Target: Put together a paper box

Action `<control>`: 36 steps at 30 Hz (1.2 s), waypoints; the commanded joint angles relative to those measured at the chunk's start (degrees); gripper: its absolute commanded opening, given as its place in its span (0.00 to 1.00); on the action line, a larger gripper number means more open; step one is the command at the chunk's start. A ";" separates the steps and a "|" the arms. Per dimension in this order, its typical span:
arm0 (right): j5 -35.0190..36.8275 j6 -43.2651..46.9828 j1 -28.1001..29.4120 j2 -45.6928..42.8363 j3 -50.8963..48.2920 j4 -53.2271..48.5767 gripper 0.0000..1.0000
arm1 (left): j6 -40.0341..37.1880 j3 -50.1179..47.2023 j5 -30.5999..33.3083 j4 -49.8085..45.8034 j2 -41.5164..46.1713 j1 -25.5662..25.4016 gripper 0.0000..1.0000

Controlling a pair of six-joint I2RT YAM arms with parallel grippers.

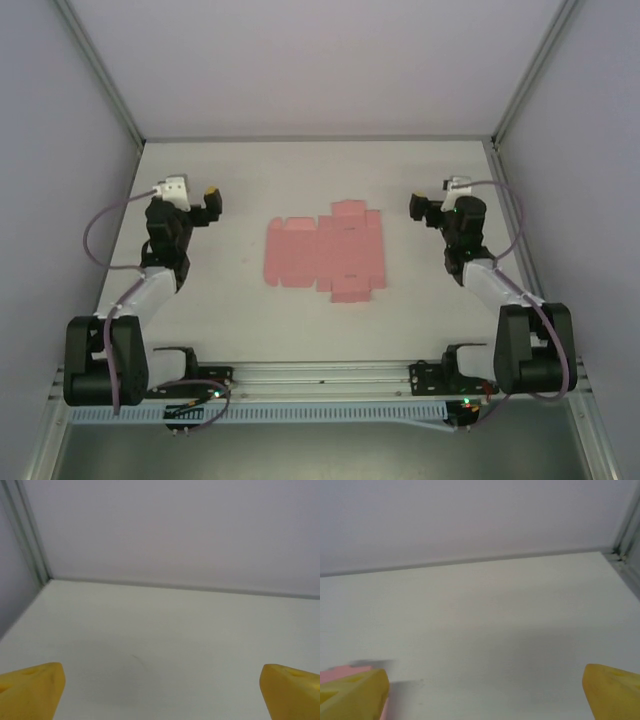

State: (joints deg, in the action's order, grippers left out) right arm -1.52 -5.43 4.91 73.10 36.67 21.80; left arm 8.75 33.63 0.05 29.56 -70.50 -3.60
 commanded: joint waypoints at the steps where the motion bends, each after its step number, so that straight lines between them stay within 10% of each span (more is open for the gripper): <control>1: -1.72 -9.55 4.82 1.70 8.77 -21.88 0.96 | 9.74 3.61 -7.04 -14.69 -1.16 -3.23 1.00; 11: -21.77 -20.79 18.10 19.90 16.13 -20.06 0.73 | 14.27 7.49 -13.56 -21.73 -8.78 -8.58 1.00; 36: -16.60 -24.55 16.23 30.53 7.20 -15.09 0.55 | 17.07 8.38 -34.60 -15.50 -26.59 -15.59 0.96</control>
State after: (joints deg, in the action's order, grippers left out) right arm -18.48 -27.81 21.74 101.23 46.89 11.40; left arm 24.84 40.93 -31.31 12.71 -95.02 -17.82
